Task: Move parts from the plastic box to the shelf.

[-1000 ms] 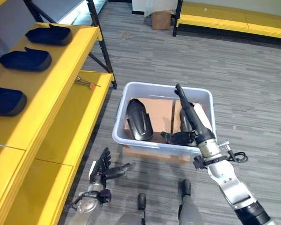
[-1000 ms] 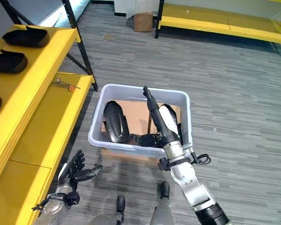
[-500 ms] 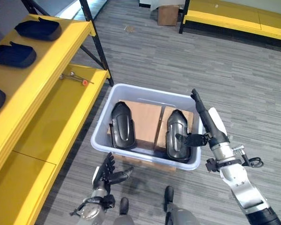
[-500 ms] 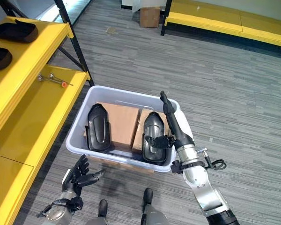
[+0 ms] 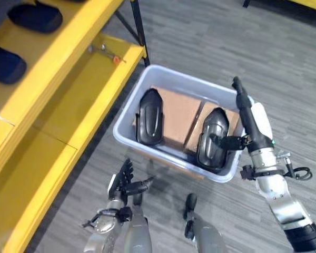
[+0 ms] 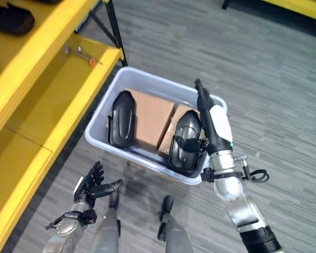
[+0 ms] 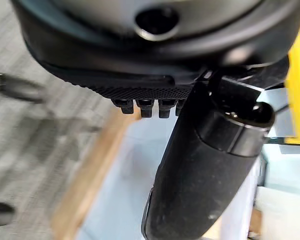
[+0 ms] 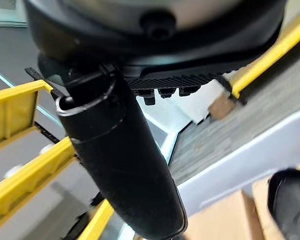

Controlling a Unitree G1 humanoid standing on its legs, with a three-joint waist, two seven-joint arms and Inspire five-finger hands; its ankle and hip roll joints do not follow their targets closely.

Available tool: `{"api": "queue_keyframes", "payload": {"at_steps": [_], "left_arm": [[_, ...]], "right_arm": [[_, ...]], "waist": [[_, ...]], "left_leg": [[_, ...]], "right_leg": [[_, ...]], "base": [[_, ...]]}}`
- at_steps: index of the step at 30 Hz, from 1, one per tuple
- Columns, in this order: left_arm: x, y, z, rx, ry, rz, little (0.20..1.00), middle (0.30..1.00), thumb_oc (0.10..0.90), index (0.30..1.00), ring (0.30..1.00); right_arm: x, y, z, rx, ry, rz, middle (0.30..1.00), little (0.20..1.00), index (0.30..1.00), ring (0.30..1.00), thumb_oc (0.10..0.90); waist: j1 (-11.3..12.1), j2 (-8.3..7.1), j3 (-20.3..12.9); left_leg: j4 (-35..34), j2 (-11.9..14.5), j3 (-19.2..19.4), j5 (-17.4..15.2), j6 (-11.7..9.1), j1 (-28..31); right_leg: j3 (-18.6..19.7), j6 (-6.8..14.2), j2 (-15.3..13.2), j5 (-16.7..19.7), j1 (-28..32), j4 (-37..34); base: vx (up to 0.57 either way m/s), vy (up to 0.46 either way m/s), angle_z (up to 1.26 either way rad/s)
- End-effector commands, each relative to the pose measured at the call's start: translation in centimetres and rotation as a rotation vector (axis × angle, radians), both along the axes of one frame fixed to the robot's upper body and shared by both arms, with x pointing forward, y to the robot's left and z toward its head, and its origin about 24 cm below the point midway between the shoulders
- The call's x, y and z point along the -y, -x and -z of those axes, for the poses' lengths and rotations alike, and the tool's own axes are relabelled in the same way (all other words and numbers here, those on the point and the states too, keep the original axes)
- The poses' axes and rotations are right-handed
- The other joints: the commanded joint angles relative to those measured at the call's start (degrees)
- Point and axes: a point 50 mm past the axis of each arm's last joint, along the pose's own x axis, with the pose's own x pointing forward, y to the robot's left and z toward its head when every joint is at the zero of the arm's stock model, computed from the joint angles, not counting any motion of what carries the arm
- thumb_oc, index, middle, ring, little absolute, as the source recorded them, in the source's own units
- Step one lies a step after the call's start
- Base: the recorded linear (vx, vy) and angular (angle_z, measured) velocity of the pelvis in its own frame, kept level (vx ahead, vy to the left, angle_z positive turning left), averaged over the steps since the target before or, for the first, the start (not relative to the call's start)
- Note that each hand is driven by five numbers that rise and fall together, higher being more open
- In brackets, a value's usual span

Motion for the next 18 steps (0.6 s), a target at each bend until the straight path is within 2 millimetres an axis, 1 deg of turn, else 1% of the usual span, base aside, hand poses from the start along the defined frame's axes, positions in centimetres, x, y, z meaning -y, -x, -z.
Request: {"api": "queue_keyframes", "payload": {"at_steps": [1, 3, 4, 8, 9, 10, 12, 15, 16, 18], "left_arm": [[-1.5, -1.8, -4.6, 0.243, -0.053, 0.003, 1.0, 1.0, 0.9, 1.0, 1.0], [-1.7, -2.1, -5.1, 0.263, -0.066, 0.005, 1.0, 1.0, 0.9, 1.0, 1.0], [-1.7, -2.1, -5.2, 0.264, -0.067, 0.004, 1.0, 1.0, 0.9, 1.0, 1.0], [-1.6, -2.8, -5.7, 0.288, -0.075, 0.006, 1.0, 1.0, 0.9, 1.0, 1.0], [-1.5, -3.0, -5.8, 0.288, -0.075, 0.005, 1.0, 1.0, 0.9, 1.0, 1.0], [-1.5, -3.0, -5.8, 0.289, -0.075, 0.004, 1.0, 1.0, 0.9, 1.0, 1.0], [-1.4, -3.2, -5.9, 0.297, -0.069, 0.003, 1.0, 1.0, 0.9, 1.0, 1.0], [-1.4, -3.2, -6.0, 0.298, -0.069, 0.002, 1.0, 1.0, 0.9, 1.0, 1.0], [-1.2, -3.4, -6.1, 0.306, -0.058, -0.003, 1.0, 1.0, 0.9, 1.0, 1.0], [-1.0, -3.6, -6.2, 0.31, -0.055, -0.002, 1.0, 1.0, 0.9, 1.0, 1.0]], "right_arm": [[0.1, 0.3, -4.0, 0.232, 0.038, 0.029, 1.0, 1.0, 1.0, 1.0, 0.9], [0.2, -0.1, -4.0, 0.228, 0.024, 0.045, 1.0, 1.0, 1.0, 1.0, 0.9], [0.2, -0.1, -4.1, 0.229, 0.023, 0.044, 1.0, 1.0, 1.0, 1.0, 0.9], [0.8, -1.4, -3.2, 0.169, 0.026, 0.09, 1.0, 1.0, 1.0, 1.0, 0.9], [1.1, -2.0, -2.6, 0.13, 0.015, 0.112, 1.0, 1.0, 1.0, 1.0, 0.9], [1.1, -2.1, -2.6, 0.131, 0.014, 0.111, 1.0, 1.0, 1.0, 1.0, 0.9], [1.3, -2.8, -2.1, 0.097, 0.002, 0.134, 1.0, 1.0, 1.0, 1.0, 0.9], [1.3, -2.9, -2.1, 0.098, 0.001, 0.133, 1.0, 1.0, 1.0, 1.0, 0.9], [1.0, -3.5, -1.9, 0.079, -0.032, 0.133, 1.0, 1.0, 1.0, 1.0, 0.9], [0.5, -3.9, -1.9, 0.071, -0.045, 0.114, 1.0, 1.0, 1.0, 1.0, 0.9]], "waist": [[-0.2, -1.36, -1.8], [-0.1, -1.61, -0.6], [0.0, -1.71, -0.5], [-0.1, -1.43, 1.4], [-0.3, -1.38, 2.1], [-0.3, -1.43, 2.1], [-0.2, -1.21, 3.1], [-0.2, -1.22, 3.1], [-0.1, -0.83, 3.9], [-0.1, -0.58, 4.4]], "left_leg": [[1.7, -3.0, 2.6, 1.1, 1.9, 0.9], [2.6, -3.8, 4.0, 0.4, 2.3, 0.2], [2.7, -3.9, 4.1, 0.3, 2.4, 0.1], [4.6, -5.1, 5.1, -0.8, 2.7, -1.3], [5.1, -5.5, 5.3, -1.3, 2.9, -1.9], [5.2, -5.6, 5.3, -1.3, 2.9, -2.0], [5.4, -6.0, 5.8, -1.6, 3.1, -2.7], [5.5, -6.0, 5.8, -1.6, 3.1, -2.7], [5.5, -6.2, 6.1, -1.6, 3.1, -3.1], [5.6, -6.2, 6.2, -1.6, 3.1, -3.5]], "right_leg": [[3.2, 6.2, -6.1, -2.6, 0.1, 3.9], [3.8, 6.6, -7.0, -1.7, -0.8, 3.6], [3.9, 6.7, -7.0, -1.7, -0.8, 3.6], [3.8, 7.2, -8.7, -0.2, -1.6, 2.5], [4.1, 7.3, -9.1, 0.4, -2.1, 2.1], [4.2, 7.4, -9.1, 0.5, -2.2, 2.1], [4.5, 7.6, -9.4, 1.2, -3.0, 1.9], [4.5, 7.6, -9.5, 1.2, -3.1, 1.9], [4.6, 7.7, -9.7, 1.5, -3.9, 1.9], [4.6, 7.7, -9.9, 1.7, -4.3, 2.0]], "base": [[-0.05, 0.245, -0.98], [-0.04, 0.154, -0.56], [-0.03, 0.081, -0.17], [-0.01, 0.085, 0.07], [-0.02, 0.09, 0.08], [-0.03, 0.088, 0.04], [-0.02, 0.045, -0.07], [-0.01, 0.015, -0.05], [-0.01, 0.031, 0.01], [-0.01, 0.023, -0.02]]}}
